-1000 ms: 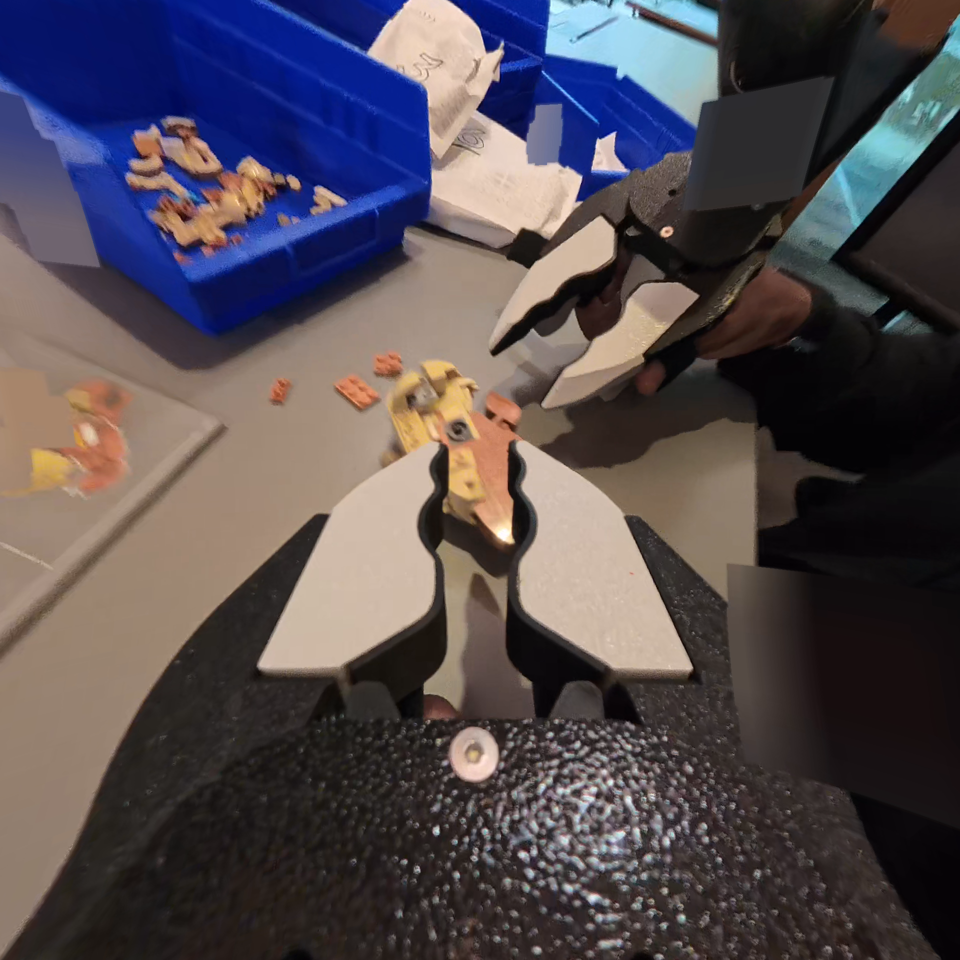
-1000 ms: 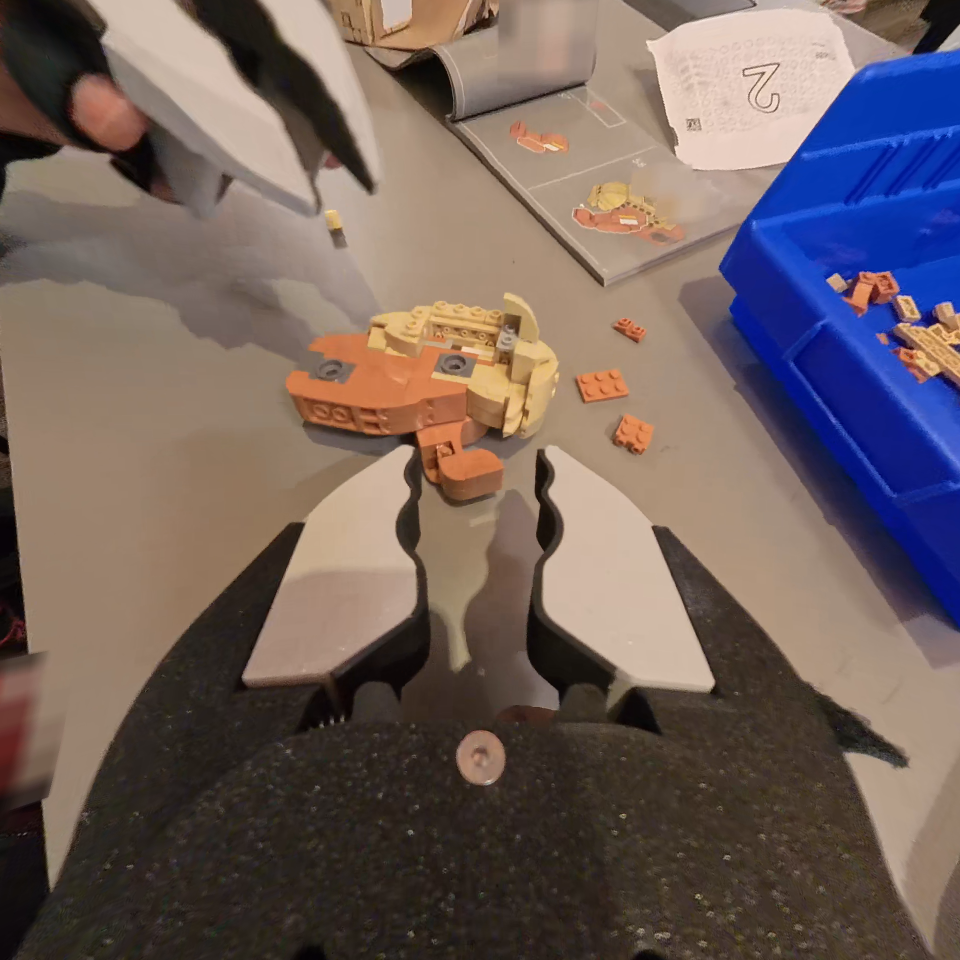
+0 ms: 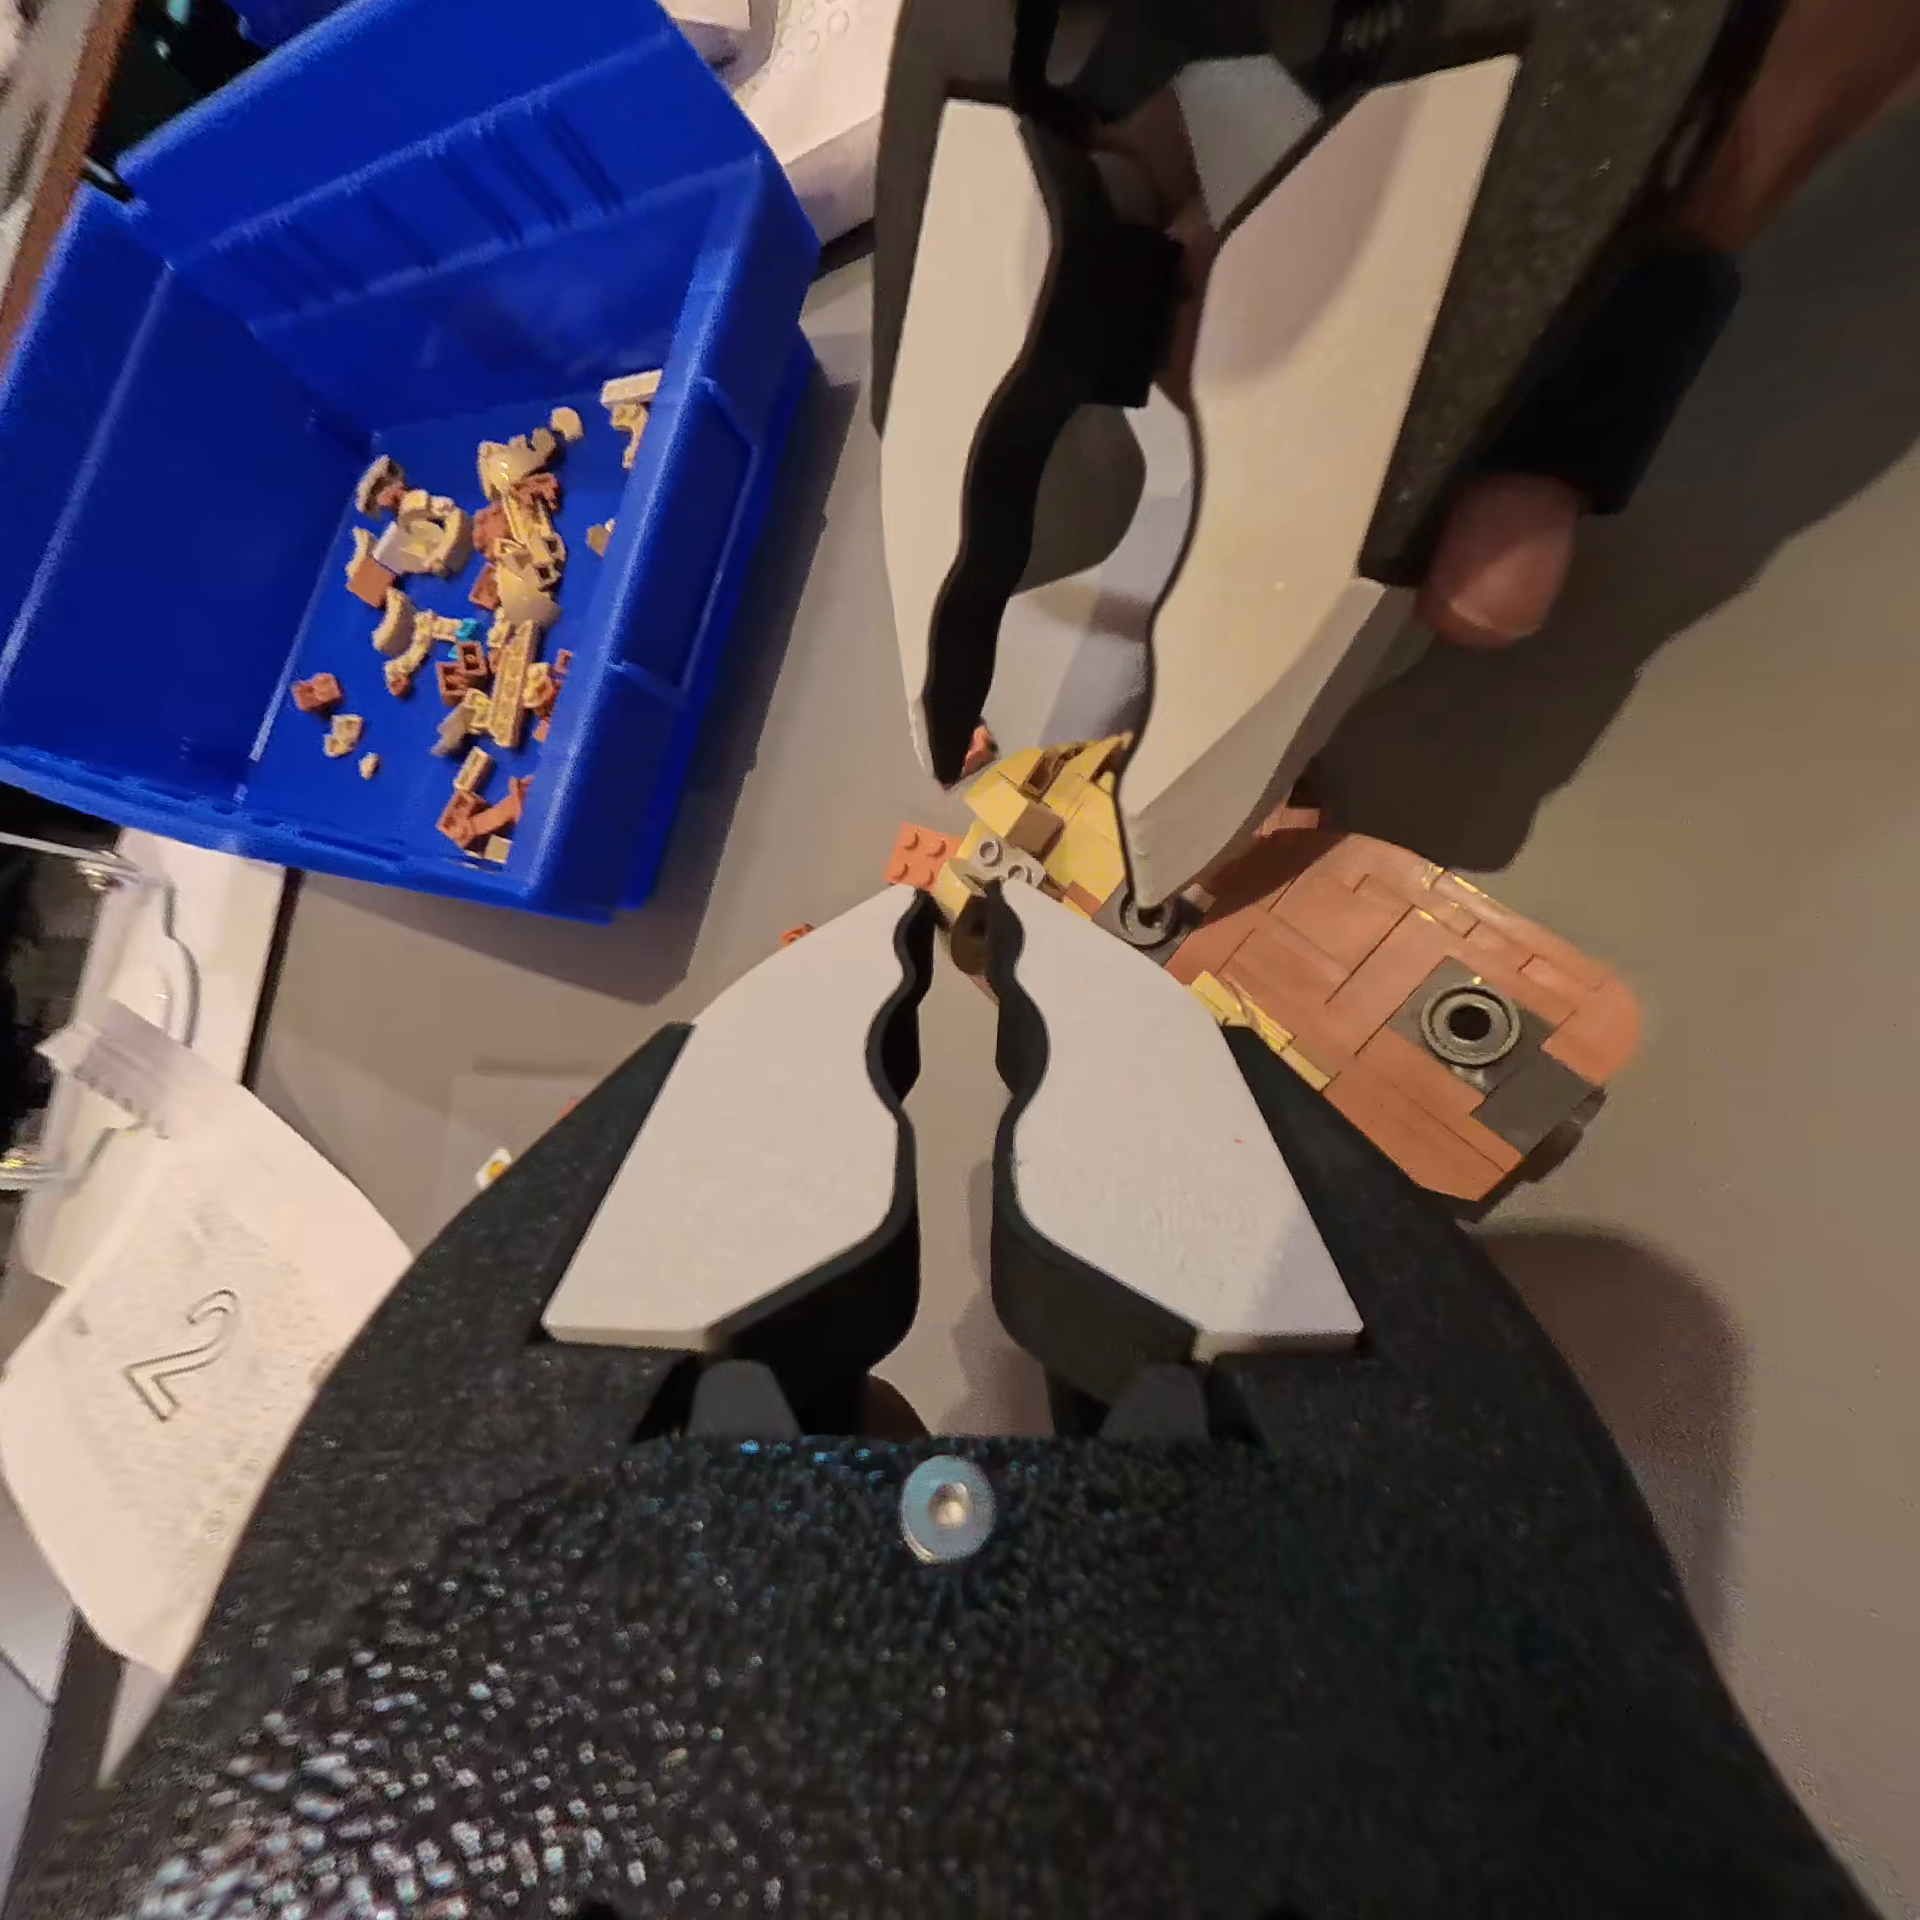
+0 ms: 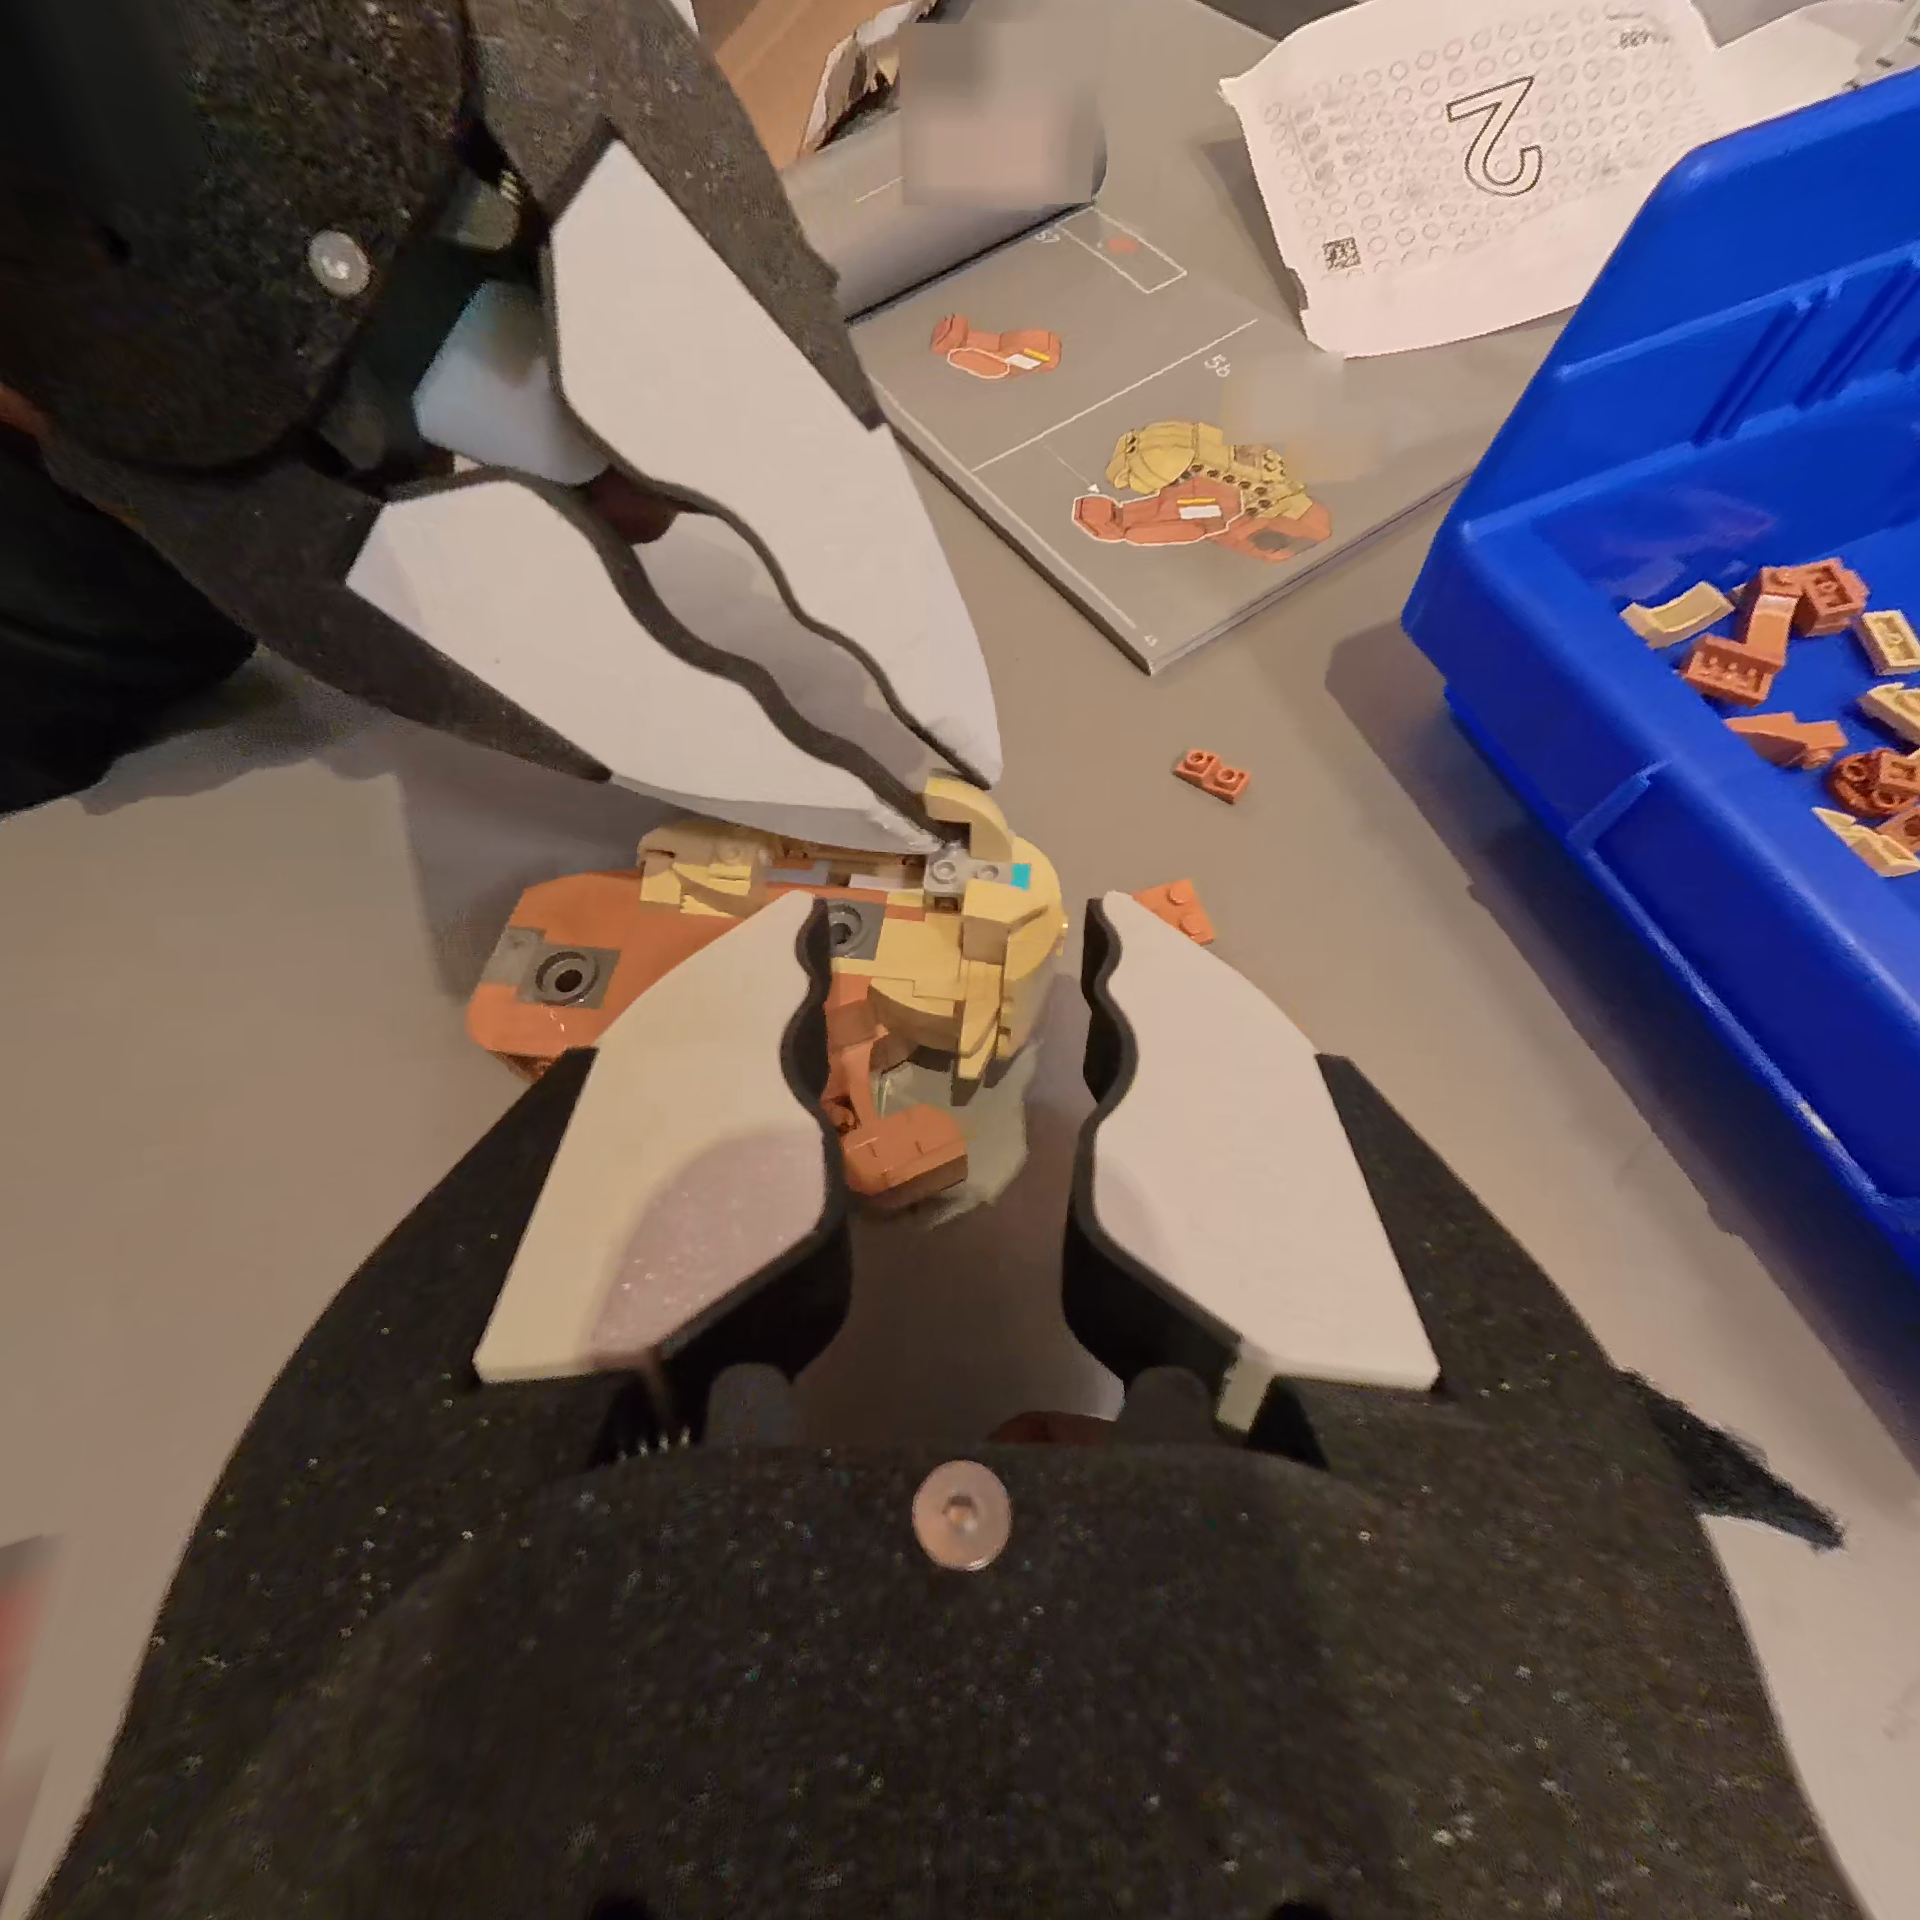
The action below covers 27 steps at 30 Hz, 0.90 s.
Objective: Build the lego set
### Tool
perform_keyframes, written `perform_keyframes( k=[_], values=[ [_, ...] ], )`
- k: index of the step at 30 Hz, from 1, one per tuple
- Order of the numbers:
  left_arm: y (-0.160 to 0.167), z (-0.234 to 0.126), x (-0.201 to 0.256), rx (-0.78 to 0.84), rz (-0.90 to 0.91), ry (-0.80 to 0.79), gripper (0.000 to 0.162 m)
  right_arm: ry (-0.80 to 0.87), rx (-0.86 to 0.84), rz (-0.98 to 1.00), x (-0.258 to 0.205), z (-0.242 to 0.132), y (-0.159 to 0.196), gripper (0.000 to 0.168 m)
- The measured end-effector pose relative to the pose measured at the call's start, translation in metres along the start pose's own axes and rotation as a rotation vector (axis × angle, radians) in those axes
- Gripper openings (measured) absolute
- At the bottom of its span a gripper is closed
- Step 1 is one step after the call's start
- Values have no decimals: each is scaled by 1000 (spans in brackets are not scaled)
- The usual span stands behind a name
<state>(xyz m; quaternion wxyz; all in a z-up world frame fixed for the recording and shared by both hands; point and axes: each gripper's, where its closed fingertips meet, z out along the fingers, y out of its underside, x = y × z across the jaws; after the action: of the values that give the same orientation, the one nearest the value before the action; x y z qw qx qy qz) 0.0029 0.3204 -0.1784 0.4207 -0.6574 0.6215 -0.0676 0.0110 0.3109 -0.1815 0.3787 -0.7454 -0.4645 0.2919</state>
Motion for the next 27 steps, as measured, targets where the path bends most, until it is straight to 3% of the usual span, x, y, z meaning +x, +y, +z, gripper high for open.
perform_keyframes(
  k=[9, 16, 27],
  values=[
    [-7, -2, 4, 49, 186, -111, 8, 8, -46, 3, 3, 7, 5, 29],
    [-8, -2, 2, -51, 452, -302, 6, 34, -53, -29, 3, 5, 6, 28],
    [-15, -4, -4, -139, 591, -549, 6, 95, -18, -29, 9, 0, 1, 29]
  ],
)
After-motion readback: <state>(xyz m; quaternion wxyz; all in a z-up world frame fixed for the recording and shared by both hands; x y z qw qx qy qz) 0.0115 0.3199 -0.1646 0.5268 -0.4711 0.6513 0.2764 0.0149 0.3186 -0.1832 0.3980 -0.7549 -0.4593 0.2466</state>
